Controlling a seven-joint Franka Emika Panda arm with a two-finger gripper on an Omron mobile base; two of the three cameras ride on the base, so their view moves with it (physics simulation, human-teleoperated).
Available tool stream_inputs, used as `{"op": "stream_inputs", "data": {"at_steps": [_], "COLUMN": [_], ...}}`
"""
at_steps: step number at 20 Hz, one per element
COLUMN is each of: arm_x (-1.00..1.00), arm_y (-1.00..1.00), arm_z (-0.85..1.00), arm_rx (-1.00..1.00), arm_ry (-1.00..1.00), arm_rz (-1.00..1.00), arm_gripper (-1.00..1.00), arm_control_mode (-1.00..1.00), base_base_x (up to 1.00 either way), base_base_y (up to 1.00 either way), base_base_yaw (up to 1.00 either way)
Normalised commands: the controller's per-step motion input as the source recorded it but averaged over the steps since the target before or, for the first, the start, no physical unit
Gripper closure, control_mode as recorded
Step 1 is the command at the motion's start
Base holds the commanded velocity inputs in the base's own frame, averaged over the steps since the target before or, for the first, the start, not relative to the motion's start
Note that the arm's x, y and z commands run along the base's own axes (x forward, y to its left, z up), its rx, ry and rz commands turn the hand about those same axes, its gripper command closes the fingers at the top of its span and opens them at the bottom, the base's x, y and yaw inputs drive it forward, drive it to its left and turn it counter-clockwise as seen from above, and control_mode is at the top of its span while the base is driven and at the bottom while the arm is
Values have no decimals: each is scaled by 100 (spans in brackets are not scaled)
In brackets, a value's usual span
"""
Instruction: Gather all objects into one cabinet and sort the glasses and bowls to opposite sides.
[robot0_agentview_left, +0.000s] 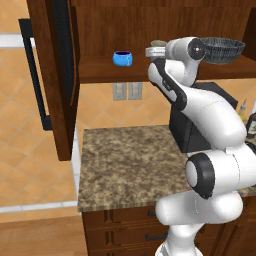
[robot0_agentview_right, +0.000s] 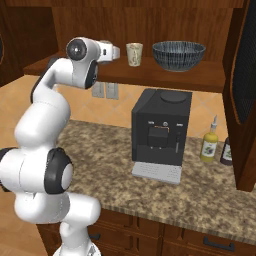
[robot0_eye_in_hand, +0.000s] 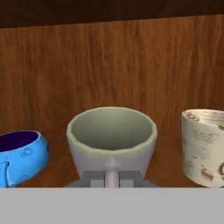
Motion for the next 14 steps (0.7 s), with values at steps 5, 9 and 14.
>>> {"op": "stream_inputs", "data": {"at_steps": [5, 9, 14], "arm_x": [44, 3, 0], "arm_y": [0, 0, 0], "arm_z": [0, 0, 0], "arm_rx": [0, 0, 0], "arm_ry": [0, 0, 0], "arm_rz": [0, 0, 0], "arm_gripper": [-100, -100, -100], "arm_control_mode": [-100, -100, -100], "base_base_x": [0, 0, 0], "base_base_y": [0, 0, 0], "base_base_yaw": [0, 0, 0]}}
